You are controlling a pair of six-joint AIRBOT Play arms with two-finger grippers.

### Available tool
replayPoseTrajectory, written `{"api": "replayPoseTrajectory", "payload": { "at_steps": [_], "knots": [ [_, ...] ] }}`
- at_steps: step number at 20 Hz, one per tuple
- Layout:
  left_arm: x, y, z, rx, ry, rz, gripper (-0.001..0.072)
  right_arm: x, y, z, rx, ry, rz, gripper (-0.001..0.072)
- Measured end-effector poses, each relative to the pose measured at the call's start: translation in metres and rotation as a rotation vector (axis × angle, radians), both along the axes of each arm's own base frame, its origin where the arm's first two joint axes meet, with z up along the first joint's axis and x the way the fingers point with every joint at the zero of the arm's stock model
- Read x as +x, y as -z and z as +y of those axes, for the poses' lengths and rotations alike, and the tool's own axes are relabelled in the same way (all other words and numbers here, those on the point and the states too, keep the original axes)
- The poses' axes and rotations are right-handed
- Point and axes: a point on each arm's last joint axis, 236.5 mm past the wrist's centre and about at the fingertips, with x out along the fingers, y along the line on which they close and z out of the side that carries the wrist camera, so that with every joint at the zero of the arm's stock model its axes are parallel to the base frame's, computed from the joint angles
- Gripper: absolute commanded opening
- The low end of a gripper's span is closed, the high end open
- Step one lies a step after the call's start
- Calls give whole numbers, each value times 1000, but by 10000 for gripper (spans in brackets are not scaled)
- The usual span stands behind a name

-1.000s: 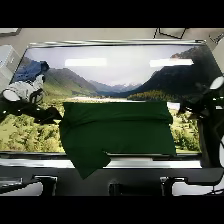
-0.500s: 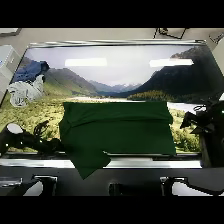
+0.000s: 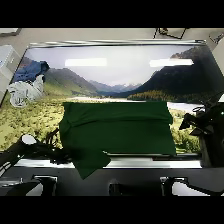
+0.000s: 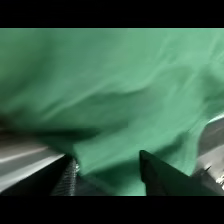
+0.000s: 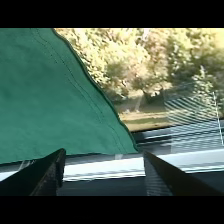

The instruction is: Fold the clothes and pants, and hang the long-sleeved shirts on hangers.

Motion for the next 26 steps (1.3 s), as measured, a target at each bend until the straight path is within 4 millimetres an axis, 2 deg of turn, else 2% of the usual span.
{"api": "replayPoseTrajectory", "payload": {
  "at_steps": [1,2,5,7,11,14,18,20,22,23,24,26],
  "knots": [
    [2,4,-2,18,-3,-12,89,0,0,0,0,-1,0,565],
    [3,7,-3,33,3,-26,29,0,0,0,0,-2,1,567],
    [-1,9,-12,34,27,-30,27,-11,8,4,13,-3,37,578],
    [-6,8,-14,32,48,-24,27,-30,22,12,39,-1,101,624],
    [-10,7,-15,32,73,-20,27,-57,53,25,71,-6,158,623],
    [-11,6,-16,32,80,-26,27,-62,69,29,74,-5,146,616],
    [-10,3,-16,32,84,-39,27,-63,78,37,93,12,132,593],
    [-10,3,-16,32,84,-45,27,-70,80,44,118,19,150,542],
    [-8,3,-15,32,81,-50,27,-77,83,51,142,27,170,296],
    [-8,2,-15,32,78,-51,27,-80,85,54,151,31,175,83],
    [-6,2,-14,32,71,-54,27,-79,87,56,156,36,170,36],
    [0,-1,-11,28,61,-70,26,-77,87,57,163,38,160,33]
  ]
}}
